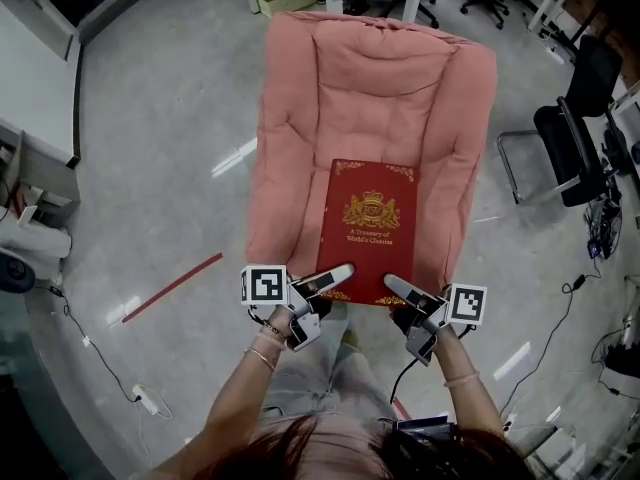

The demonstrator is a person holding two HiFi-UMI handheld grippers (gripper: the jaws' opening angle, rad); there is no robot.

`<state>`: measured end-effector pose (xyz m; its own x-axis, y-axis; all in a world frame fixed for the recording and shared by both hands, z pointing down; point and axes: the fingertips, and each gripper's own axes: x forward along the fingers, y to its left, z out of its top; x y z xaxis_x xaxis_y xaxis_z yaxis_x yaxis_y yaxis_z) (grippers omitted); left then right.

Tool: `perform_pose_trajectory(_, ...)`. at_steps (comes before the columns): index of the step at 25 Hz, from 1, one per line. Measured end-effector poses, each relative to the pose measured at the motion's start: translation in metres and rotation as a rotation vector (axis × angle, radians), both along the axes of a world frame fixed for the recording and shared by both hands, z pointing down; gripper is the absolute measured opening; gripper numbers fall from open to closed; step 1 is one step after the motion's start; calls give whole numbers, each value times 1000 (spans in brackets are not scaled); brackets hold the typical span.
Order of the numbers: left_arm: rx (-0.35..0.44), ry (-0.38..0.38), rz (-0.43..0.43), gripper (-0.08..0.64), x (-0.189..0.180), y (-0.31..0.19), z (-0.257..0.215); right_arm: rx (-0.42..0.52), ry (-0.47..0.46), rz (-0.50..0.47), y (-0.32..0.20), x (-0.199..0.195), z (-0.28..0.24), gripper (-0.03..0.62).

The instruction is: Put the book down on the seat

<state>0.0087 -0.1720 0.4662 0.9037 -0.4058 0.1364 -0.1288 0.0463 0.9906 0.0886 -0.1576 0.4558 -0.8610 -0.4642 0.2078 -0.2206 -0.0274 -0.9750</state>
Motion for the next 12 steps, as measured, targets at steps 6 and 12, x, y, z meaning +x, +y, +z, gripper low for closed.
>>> perform_pose_trajectory(6,-65,38,-3,272,-4,-13,18,-42,7,1,-14,-8,22,270)
perform_pose_trajectory(12,-97,33,-2,272,-8,-30,40,-68,9,2,-31,-12,44,270)
